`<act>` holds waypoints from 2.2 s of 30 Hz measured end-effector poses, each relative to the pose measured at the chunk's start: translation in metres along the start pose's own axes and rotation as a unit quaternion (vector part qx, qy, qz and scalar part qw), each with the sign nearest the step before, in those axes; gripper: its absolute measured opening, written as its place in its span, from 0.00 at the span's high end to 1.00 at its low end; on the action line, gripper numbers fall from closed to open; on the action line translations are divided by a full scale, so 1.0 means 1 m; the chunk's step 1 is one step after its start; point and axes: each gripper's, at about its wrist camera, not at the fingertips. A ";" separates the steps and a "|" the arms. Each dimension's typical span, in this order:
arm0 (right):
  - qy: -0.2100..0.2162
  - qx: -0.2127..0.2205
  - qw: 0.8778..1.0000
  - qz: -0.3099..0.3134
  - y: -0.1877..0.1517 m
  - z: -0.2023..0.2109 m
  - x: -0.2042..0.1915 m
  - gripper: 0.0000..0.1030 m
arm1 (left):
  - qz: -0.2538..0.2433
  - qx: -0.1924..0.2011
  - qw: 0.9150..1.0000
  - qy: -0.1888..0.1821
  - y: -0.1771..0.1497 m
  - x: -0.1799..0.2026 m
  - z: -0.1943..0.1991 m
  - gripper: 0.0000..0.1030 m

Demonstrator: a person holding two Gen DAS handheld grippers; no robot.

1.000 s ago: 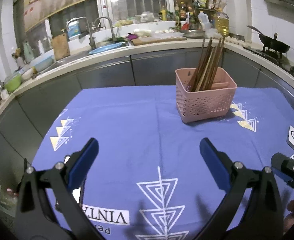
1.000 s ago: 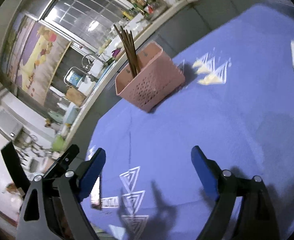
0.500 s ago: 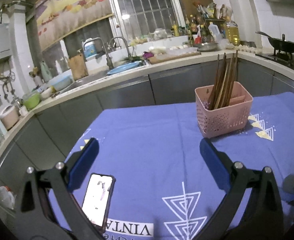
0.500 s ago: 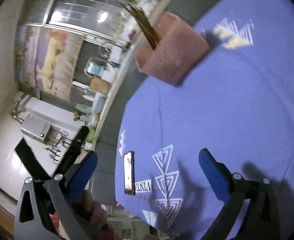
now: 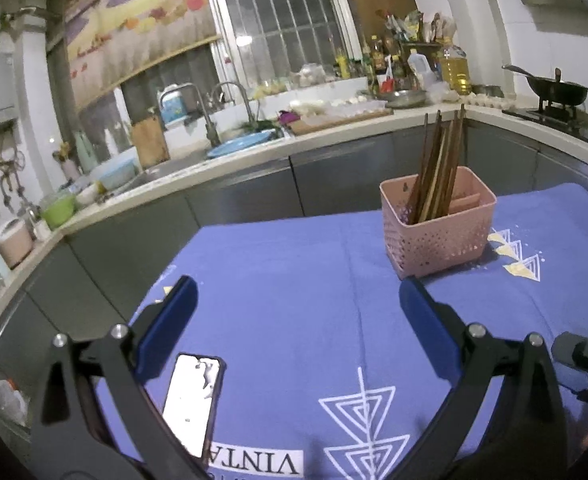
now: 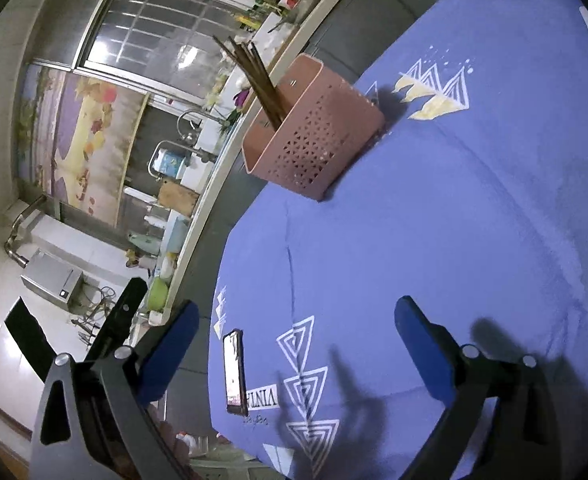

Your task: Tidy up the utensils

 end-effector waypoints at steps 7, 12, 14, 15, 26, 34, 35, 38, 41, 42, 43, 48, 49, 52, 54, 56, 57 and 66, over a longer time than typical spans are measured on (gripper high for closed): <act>0.031 -0.042 0.996 -0.066 -0.006 -0.013 0.006 0.06 | 0.020 0.010 1.000 -0.002 0.001 -0.007 0.000 0.06; -0.002 0.020 1.000 0.012 0.003 0.009 -0.014 0.06 | 0.031 0.029 0.999 -0.002 0.001 -0.011 0.003 0.06; -0.018 0.049 0.998 0.038 0.005 0.018 -0.021 0.06 | 0.036 0.038 0.999 -0.006 0.000 -0.012 0.005 0.06; -0.026 0.062 0.996 0.052 0.005 0.021 -0.024 0.06 | 0.038 0.039 0.998 -0.008 0.000 -0.013 0.006 0.06; -0.067 0.116 0.978 0.161 0.000 0.029 -0.049 0.06 | 0.041 0.035 0.998 -0.010 -0.001 -0.013 0.004 0.06; -0.086 0.120 0.971 0.189 0.001 0.025 -0.053 0.06 | 0.037 0.031 0.999 -0.009 -0.002 -0.010 0.003 0.06; -0.087 0.119 0.971 0.189 0.001 0.024 -0.052 0.06 | 0.036 0.030 0.999 -0.009 -0.003 -0.010 0.003 0.06; -0.088 0.114 0.971 0.189 0.003 0.023 -0.050 0.07 | 0.032 0.028 0.999 -0.007 -0.005 -0.009 0.001 0.06; -0.089 0.110 0.971 0.194 0.002 0.021 -0.050 0.10 | 0.032 0.026 0.999 -0.010 -0.006 -0.008 0.000 0.06; -0.089 0.108 0.971 0.195 0.002 0.021 -0.050 0.11 | 0.031 0.024 0.999 -0.011 -0.007 -0.008 0.000 0.06; -0.089 0.107 0.971 0.195 0.002 0.020 -0.050 0.11 | 0.029 0.023 0.999 -0.012 -0.009 -0.007 -0.001 0.06; -0.086 0.101 0.972 0.192 0.003 0.019 -0.049 0.14 | 0.016 0.017 1.000 -0.014 -0.012 -0.002 -0.004 0.06; -0.086 0.100 0.973 0.192 0.003 0.019 -0.049 0.14 | 0.015 0.017 1.000 -0.014 -0.012 -0.002 -0.004 0.06; -0.085 0.097 0.973 0.192 0.003 0.018 -0.049 0.17 | 0.014 0.016 1.000 -0.013 -0.012 -0.002 -0.005 0.06; -0.084 0.095 0.973 0.191 0.003 0.017 -0.049 0.18 | 0.015 0.016 1.000 -0.014 -0.012 -0.002 -0.004 0.06; -0.084 0.092 0.974 0.192 0.003 0.016 -0.048 0.19 | 0.014 0.016 1.000 -0.016 -0.011 -0.002 -0.004 0.06; -0.083 0.091 0.974 0.192 0.003 0.016 -0.048 0.21 | 0.014 0.014 1.000 -0.017 -0.012 -0.001 -0.004 0.06; -0.084 0.093 0.971 0.202 0.003 0.017 -0.052 0.24 | 0.011 0.002 1.000 -0.019 -0.013 0.001 -0.009 0.06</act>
Point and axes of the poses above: each gripper's, at about its wrist camera, not at the fingertips, and z roughly against the way its jaws point, x to its right, y to its top, and after that the axes turned 7 degrees about z, right-handed
